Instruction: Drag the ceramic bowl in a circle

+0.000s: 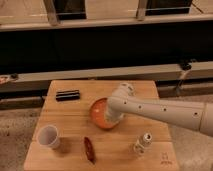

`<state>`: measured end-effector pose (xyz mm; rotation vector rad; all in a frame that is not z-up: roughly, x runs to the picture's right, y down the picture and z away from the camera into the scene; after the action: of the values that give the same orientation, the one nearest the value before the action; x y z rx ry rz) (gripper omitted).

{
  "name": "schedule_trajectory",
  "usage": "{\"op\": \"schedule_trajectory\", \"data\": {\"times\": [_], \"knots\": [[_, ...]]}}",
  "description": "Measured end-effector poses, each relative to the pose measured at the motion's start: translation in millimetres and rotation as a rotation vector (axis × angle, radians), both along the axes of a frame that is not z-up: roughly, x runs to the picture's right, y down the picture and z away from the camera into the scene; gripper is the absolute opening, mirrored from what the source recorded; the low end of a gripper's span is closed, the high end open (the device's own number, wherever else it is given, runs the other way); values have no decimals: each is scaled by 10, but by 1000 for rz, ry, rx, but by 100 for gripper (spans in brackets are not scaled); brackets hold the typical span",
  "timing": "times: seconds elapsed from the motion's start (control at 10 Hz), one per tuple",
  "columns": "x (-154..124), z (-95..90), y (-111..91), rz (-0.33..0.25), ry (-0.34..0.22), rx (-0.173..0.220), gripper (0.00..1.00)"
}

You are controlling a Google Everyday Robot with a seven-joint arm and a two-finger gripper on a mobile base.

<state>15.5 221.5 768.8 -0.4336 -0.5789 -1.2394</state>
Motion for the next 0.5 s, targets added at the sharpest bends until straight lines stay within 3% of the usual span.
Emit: {"op": "schedule_trajectory", "data": {"times": [0.2, 0.5], "knots": [[20, 0, -23, 11, -1, 8, 23], [150, 5, -374, 25, -3, 41, 54]]}}
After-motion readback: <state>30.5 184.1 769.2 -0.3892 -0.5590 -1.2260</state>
